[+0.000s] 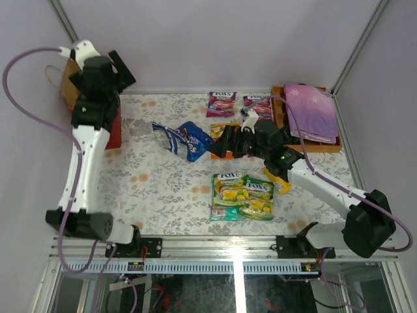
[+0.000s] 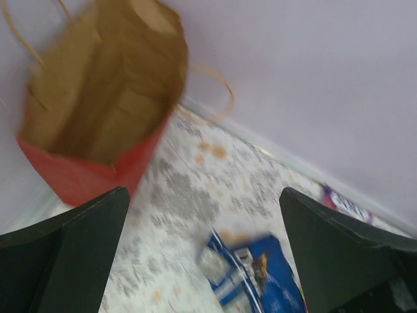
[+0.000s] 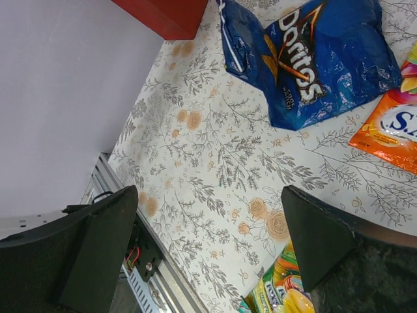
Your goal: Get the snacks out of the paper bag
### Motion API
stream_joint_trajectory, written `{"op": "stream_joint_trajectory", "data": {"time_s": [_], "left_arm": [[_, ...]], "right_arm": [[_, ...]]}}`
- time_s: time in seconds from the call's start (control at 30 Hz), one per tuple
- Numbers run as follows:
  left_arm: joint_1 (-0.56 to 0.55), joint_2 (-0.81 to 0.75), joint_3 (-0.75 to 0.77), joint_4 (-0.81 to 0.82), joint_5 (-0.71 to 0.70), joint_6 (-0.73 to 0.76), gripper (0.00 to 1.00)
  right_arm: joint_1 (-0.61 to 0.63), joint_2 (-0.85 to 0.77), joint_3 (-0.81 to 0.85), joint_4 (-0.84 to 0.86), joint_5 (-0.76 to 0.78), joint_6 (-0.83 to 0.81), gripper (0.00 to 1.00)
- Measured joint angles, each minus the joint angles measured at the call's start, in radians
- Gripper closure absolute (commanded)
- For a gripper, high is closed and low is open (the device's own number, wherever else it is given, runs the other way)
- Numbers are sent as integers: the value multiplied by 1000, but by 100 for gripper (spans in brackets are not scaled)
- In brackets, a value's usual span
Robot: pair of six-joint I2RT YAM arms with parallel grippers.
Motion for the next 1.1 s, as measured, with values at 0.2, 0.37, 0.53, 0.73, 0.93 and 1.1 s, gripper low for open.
{"op": "stream_joint_trajectory", "data": {"time_s": [0.2,0.37,0.53,0.73,0.93,1.1], "left_arm": [[164,256,263,-65,58,126,11],[195,412,277,-75,70,195,23],[246,545,325,-60,74,226,26],[269,658,401,-29,79,241,38],[267,687,411,-14,119,248,73],[267,661,360,39,145,290,100]], "right_arm": [[0,6,-2,27,-25,14,0],[0,6,-17,35,-45,14,1],[0,6,-47,40,-49,9,1],[0,-3,-57,24,-44,-18,0],[0,-3,-57,22,-41,-33,1],[0,-3,-57,23,-42,-33,0]]}}
